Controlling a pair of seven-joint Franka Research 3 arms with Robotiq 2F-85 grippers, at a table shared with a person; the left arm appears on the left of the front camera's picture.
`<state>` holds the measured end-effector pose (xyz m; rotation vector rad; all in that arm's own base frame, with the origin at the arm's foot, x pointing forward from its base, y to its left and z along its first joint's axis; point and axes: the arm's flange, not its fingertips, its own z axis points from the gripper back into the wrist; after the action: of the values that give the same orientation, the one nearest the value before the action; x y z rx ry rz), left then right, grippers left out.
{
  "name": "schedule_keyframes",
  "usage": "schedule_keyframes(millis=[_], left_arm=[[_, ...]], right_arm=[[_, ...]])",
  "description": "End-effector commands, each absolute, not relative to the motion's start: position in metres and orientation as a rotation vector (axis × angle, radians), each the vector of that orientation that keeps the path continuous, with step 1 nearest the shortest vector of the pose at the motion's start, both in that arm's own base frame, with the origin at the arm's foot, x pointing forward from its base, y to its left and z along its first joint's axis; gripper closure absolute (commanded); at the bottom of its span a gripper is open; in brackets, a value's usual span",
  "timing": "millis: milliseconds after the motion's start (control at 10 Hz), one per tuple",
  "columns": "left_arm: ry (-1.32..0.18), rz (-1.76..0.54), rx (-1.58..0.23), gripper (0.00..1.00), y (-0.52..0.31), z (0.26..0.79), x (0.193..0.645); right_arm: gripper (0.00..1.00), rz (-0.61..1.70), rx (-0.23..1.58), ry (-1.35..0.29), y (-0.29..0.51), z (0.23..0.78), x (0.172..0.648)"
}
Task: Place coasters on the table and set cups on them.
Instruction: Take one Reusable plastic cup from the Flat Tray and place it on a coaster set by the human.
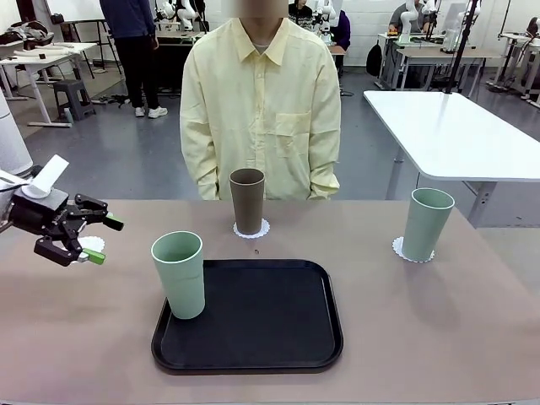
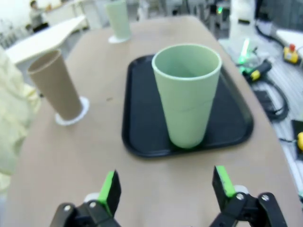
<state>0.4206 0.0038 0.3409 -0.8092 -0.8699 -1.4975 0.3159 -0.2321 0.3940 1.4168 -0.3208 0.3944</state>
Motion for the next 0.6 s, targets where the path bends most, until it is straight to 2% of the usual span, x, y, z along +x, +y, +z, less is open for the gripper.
schedule_keyframes(millis=[0, 200, 500], left_arm=[[-0.900, -1.441, -0.897, 0.00, 0.012, 0.321, 0.439], [-0.942, -1.398, -0.978, 0.00, 0.001, 0.296, 0.436], [-0.953, -1.479, -1.067, 0.00, -0.026, 0.284, 0.424]], right_arm=[[0.00, 0.406, 1.408, -0.344, -0.228, 0.392, 0.312], [0.00, 0.406, 1.408, -0.344, -0.228, 0.392, 0.312], [0.00, 0.406, 1.408, -0.344, -0.228, 0.392, 0.312]])
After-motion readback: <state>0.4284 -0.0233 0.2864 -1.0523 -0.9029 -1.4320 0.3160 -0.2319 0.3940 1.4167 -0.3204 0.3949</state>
